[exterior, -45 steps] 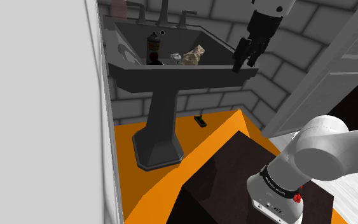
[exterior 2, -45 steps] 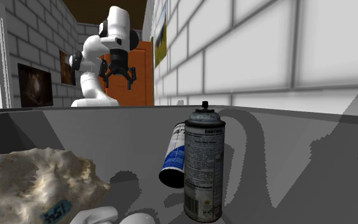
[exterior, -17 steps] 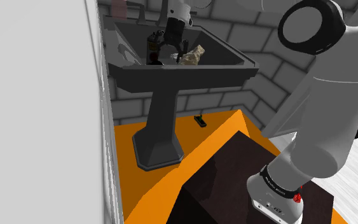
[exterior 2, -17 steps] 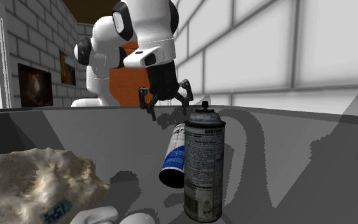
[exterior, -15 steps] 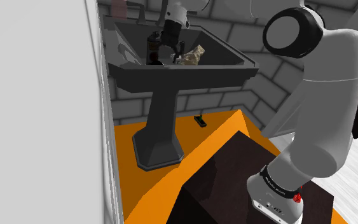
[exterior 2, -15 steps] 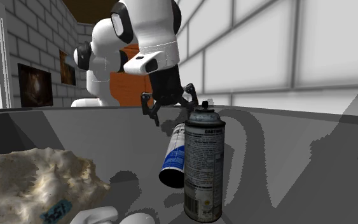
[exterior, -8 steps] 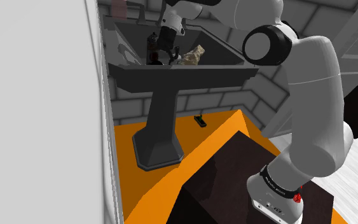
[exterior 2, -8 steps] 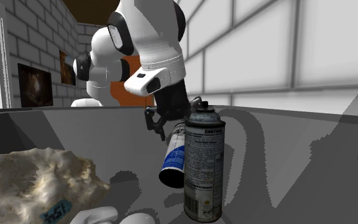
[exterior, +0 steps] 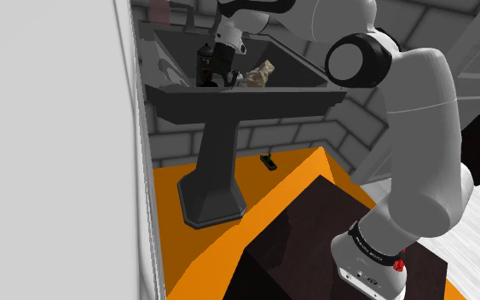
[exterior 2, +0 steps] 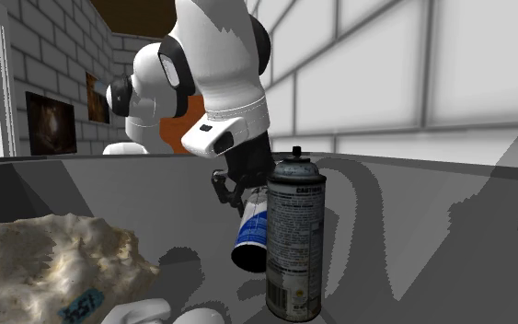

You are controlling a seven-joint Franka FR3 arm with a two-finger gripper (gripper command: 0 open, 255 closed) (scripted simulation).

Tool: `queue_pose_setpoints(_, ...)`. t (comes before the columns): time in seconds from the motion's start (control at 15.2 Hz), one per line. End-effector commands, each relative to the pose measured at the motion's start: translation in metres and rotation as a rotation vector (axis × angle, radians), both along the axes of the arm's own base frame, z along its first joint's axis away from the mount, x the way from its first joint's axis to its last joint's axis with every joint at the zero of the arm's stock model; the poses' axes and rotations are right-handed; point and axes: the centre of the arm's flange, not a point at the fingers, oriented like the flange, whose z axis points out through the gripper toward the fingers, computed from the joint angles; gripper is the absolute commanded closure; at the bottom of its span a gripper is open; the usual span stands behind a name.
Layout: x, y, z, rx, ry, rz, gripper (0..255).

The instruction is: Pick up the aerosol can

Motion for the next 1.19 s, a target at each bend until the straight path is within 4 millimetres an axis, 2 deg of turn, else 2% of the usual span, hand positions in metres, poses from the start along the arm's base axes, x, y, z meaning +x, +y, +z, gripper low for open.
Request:
queue_pose_setpoints(0.0,0.0,0.0,-0.001,0.0,0.0,0.0,255)
queue_pose_setpoints(0.4,0.0,0.0,-0.001,0.0,0.0,0.0,255)
queue_pose_setpoints(1.12,0.0,0.0,0.057,0.0,0.0,0.0,255)
